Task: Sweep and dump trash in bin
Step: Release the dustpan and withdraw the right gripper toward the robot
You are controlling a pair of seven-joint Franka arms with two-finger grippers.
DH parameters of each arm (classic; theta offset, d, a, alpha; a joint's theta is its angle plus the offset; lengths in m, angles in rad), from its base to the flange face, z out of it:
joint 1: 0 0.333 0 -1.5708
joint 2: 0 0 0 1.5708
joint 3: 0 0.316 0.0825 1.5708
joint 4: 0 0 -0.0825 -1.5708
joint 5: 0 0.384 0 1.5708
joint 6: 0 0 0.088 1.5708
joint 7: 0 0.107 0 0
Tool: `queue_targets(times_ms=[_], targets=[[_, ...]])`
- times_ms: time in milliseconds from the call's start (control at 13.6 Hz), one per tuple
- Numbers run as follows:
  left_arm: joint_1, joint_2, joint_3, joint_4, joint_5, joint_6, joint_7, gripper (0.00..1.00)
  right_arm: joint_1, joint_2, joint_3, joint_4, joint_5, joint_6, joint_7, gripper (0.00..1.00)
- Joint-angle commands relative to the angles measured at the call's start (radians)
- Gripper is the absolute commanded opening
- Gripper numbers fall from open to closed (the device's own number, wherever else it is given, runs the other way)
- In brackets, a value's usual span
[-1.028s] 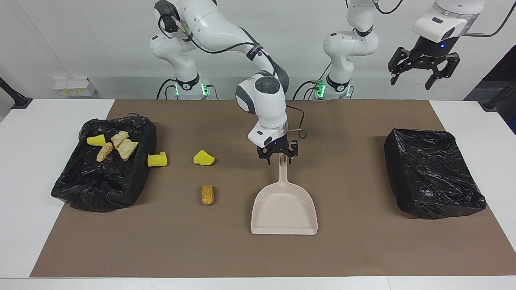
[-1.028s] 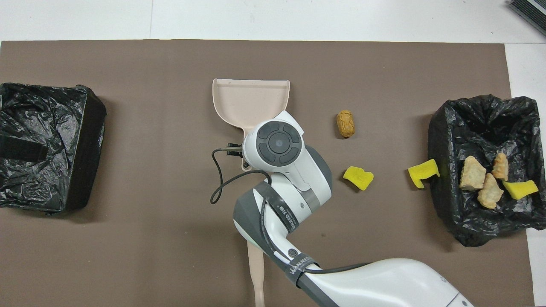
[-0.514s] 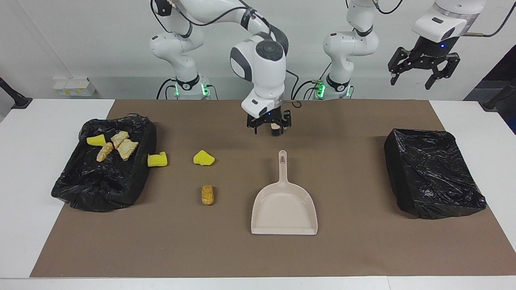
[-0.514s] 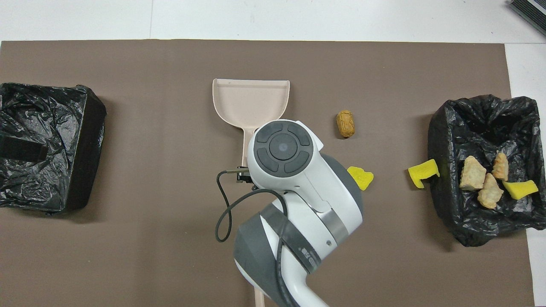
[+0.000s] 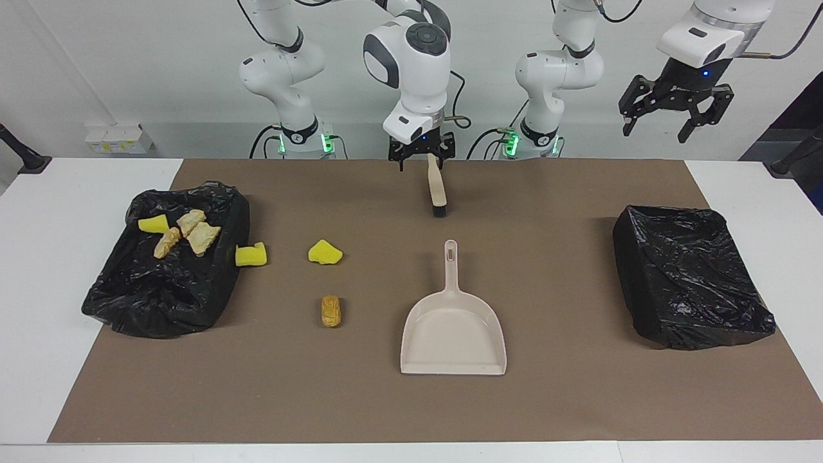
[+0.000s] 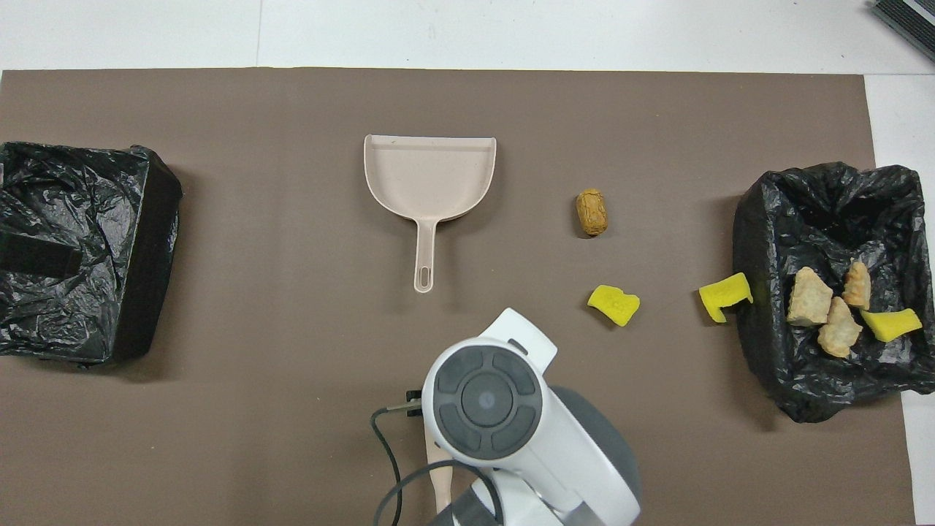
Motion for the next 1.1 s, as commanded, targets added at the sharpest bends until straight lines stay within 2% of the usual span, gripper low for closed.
queue_targets(times_ms=[0,294,514,661,881,1028], targets=[[0.013,-0.025,-0.003,-0.029,-0.008,0.009,0.011,1.00,0.029,-0.113,0.003,-0.165,0.054,0.082,-0.006,1.00],[0.013,-0.025,-0.005,-0.029,-0.008,0.009,0.011,1.00,0.084,-0.196,0.004,-0.260,0.106,0.080,0.005,1.00],[0.013,-0.025,-0.005,-0.029,-0.008,0.009,0.011,1.00,0.138,-0.228,0.004,-0.288,0.168,0.077,0.061,1.00],[0.013,-0.025,-0.005,-0.029,-0.008,0.009,0.011,1.00,0.207,-0.211,0.004,-0.311,0.168,0.117,0.118,1.00],[0.013,-0.025,-0.005,-0.029,-0.008,0.009,0.011,1.00,0.209,-0.187,0.004,-0.346,0.165,0.160,0.088,1.00],[0.013,-0.025,-0.005,-0.029,-0.008,0.009,0.011,1.00,0.218,-0.161,0.004,-0.352,0.165,0.192,0.083,0.96]])
